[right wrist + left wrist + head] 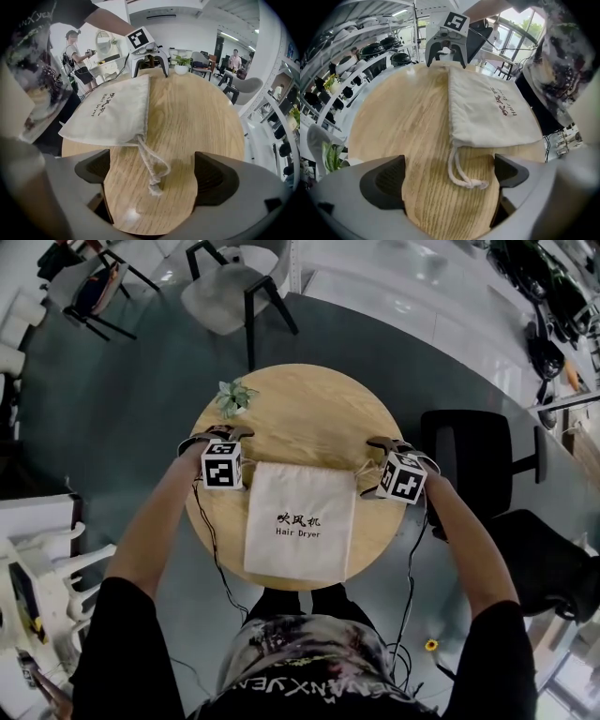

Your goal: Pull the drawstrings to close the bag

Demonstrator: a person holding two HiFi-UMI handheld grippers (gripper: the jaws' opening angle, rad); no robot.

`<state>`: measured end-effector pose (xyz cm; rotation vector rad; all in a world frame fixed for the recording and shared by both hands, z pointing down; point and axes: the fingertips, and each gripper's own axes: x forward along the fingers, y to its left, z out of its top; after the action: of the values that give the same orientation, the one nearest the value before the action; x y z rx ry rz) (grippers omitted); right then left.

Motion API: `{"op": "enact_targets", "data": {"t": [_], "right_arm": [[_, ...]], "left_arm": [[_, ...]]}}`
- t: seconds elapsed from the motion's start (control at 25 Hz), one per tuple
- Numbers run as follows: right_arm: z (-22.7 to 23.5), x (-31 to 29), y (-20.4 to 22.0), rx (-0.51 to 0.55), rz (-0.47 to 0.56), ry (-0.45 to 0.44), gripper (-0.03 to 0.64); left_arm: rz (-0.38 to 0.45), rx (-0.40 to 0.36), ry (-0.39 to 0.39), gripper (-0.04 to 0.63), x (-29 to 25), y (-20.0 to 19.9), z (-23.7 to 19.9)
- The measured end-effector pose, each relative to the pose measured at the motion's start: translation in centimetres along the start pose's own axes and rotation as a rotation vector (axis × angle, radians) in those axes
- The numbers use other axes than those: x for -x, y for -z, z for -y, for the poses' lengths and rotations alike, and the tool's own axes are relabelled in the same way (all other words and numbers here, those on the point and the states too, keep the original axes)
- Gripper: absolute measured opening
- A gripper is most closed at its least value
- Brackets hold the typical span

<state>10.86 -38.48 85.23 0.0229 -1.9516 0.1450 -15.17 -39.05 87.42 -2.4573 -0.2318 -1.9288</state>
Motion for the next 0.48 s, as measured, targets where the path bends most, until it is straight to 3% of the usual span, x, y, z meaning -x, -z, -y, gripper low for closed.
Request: {"op": "enact_targets", "data": {"t": [0.4, 0.48], "right_arm": [[0.69, -0.16, 0.29, 0.026, 0.005, 0.022, 0.499], [0.77, -0.17, 0.29, 0.028, 0.006, 0.022, 0.492]], "left_arm": [[0.022, 0.012, -0.003, 0.586, 0.12, -0.13, -0.32], [0.049, 0.044, -0.014, 0.553, 0.33, -0.32, -0.79]]}}
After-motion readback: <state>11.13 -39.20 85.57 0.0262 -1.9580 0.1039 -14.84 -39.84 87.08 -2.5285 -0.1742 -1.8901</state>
